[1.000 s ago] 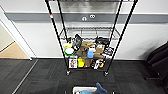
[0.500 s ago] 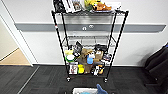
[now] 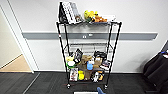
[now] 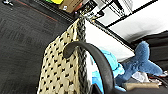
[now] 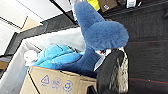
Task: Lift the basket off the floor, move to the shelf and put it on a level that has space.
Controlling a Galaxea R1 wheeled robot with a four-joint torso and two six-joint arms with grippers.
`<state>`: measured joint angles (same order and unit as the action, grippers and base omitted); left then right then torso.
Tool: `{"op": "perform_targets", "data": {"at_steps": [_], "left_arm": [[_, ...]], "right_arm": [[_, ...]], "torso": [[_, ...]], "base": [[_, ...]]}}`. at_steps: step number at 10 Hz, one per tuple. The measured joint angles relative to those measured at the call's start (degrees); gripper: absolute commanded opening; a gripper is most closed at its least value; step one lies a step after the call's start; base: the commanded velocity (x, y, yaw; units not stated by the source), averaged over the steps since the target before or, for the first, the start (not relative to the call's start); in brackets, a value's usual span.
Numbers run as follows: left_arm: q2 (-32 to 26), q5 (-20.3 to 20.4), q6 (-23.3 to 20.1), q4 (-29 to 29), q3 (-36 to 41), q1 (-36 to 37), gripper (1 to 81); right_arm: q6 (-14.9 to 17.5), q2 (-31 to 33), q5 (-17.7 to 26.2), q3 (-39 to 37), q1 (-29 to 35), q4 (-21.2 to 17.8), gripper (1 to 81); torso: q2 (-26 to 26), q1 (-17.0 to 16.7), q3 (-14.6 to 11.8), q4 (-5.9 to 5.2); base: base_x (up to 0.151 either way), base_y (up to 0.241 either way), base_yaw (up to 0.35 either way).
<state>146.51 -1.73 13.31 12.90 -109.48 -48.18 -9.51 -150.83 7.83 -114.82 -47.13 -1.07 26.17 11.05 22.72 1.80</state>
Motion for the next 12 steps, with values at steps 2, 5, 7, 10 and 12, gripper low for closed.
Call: {"op": "perform_targets", "data": {"at_steps": [2,5,7,10,12], "left_arm": [[0.46,-0.02,-0.01,0.00,-0.05,0.06,1.0],[2.41,0.02,0.00,-0.02,-1.27,0.00,1.0],[2.32,0.09,-0.01,-0.02,-1.62,0.11,1.0],[2.23,0.13,-0.01,-0.02,-1.73,0.02,1.0],[2.06,0.52,-0.01,0.00,-1.73,0.33,1.0]], "right_arm": [[-0.02,-0.02,-0.02,0.02,-0.33,0.02,1.0],[0.01,0.50,-0.33,0.00,-0.33,0.02,1.0],[0.00,0.37,-0.39,0.00,-0.30,0.02,1.0],[0.00,0.30,-0.66,0.00,-0.33,0.02,1.0],[0.00,0.12,-1.00,0.00,0.27,0.00,1.0]], "torso": [[-3.02,-1.90,-0.89,0.00],[-8.77,-5.66,-0.99,0.00],[-12.63,-8.18,-0.99,0.00],[-17.80,-10.19,-0.99,0.00],[-18.71,-10.32,-1.16,0.00]], "base": [[0.000,0.000,0.000],[0.000,0.000,0.000],[0.000,0.000,0.000],[0.000,0.000,0.000],[0.000,0.000,0.000]]}}
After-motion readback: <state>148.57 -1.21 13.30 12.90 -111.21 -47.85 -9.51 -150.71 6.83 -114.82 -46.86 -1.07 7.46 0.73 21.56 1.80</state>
